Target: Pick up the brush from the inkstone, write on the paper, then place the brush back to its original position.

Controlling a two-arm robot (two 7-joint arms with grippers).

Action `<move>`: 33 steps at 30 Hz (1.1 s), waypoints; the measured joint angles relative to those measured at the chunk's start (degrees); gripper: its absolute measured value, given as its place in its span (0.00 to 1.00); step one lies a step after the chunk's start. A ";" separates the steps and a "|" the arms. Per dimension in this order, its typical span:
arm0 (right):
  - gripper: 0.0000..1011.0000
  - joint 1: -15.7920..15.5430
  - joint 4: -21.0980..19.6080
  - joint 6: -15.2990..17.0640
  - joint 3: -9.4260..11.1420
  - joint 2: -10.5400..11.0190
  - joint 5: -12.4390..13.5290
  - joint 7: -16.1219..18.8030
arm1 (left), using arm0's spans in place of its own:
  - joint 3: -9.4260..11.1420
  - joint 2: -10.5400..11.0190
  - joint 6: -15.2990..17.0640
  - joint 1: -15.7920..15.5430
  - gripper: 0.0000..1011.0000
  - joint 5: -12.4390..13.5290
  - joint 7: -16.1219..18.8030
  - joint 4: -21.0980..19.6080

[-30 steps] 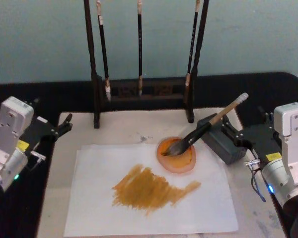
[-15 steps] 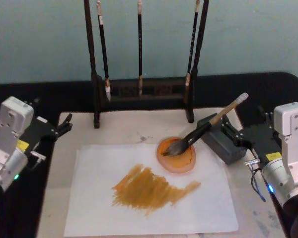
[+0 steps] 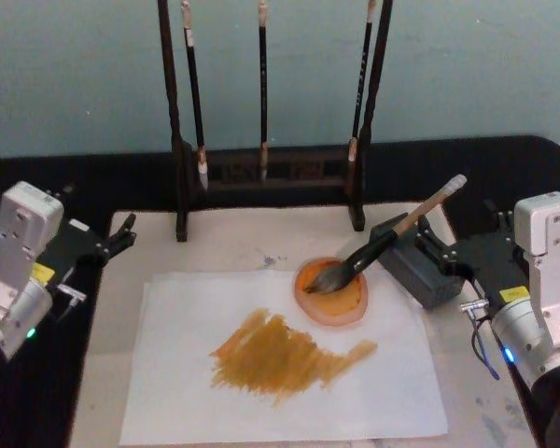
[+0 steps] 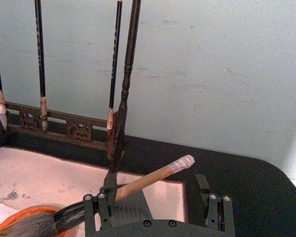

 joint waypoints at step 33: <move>0.99 0.00 0.00 -0.01 0.01 0.00 0.00 -0.01 | 0.00 0.00 0.00 0.00 1.00 0.00 0.00 0.00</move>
